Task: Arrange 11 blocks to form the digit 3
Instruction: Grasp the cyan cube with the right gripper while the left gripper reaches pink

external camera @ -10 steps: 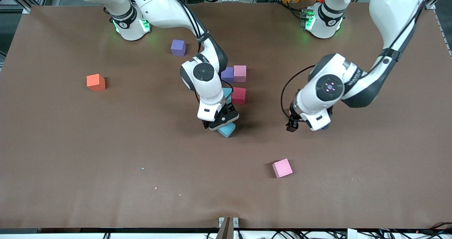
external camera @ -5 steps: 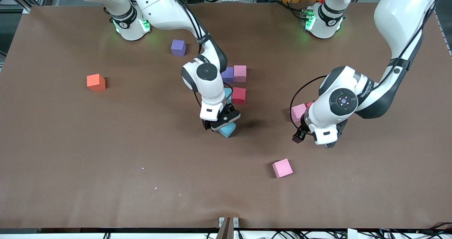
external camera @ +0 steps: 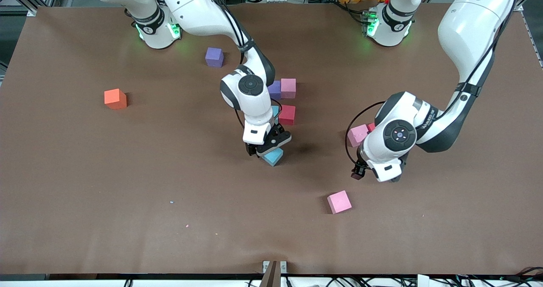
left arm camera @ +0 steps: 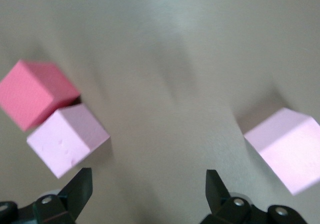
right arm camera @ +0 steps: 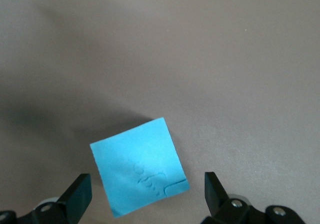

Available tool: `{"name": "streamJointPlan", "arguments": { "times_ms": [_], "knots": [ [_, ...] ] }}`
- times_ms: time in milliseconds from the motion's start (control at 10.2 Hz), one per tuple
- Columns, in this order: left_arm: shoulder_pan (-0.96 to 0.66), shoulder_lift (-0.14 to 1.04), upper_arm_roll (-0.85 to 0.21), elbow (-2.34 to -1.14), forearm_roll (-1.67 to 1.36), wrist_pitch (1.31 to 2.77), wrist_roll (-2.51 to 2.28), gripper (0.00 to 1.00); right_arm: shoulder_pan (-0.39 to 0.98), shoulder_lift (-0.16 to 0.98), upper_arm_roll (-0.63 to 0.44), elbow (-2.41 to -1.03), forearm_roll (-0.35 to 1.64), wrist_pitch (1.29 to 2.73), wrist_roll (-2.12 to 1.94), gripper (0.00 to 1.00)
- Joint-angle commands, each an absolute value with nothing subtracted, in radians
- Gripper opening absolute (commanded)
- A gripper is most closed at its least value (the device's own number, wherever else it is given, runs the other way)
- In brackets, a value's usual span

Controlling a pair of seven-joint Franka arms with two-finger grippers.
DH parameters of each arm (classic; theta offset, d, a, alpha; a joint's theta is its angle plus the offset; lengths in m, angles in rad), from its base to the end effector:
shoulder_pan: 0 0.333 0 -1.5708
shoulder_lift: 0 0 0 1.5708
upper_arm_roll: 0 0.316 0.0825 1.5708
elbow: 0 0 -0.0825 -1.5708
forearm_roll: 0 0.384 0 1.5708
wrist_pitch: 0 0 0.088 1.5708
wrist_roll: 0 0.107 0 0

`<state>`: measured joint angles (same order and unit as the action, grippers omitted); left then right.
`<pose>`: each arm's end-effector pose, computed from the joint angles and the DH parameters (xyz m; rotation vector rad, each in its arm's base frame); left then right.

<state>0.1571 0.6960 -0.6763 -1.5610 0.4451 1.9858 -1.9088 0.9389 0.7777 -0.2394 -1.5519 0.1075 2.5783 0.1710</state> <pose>0.6358 -0.2519 0.2936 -2.4504 -1.8219 0.0888 0.5389 0.4915 0.2262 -2.9663 -0.8125 -0.4393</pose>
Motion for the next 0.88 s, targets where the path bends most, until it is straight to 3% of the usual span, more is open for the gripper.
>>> {"name": "streamJointPlan", "arguments": {
  "times_ms": [0,195,489,782],
  "knots": [
    [0.175,0.675,-0.681,-1.627,0.443,1.985,-2.185,1.00,0.939,0.798,-0.239,-1.505,0.089,2.571,0.196,1.00],
    [0.178,0.613,-0.683,-1.754,0.445,2.052,-2.278,1.00,0.939,0.819,-0.239,-1.505,0.086,2.579,0.193,1.00],
    [0.305,0.502,-0.731,-1.951,0.443,2.204,-2.293,1.00,0.945,0.857,-0.239,-1.461,0.084,2.580,0.190,1.00],
    [0.368,0.483,-0.767,-2.017,0.443,2.250,-2.295,1.00,0.953,0.874,-0.239,-1.431,0.086,2.579,0.198,1.00]
  ]
}}
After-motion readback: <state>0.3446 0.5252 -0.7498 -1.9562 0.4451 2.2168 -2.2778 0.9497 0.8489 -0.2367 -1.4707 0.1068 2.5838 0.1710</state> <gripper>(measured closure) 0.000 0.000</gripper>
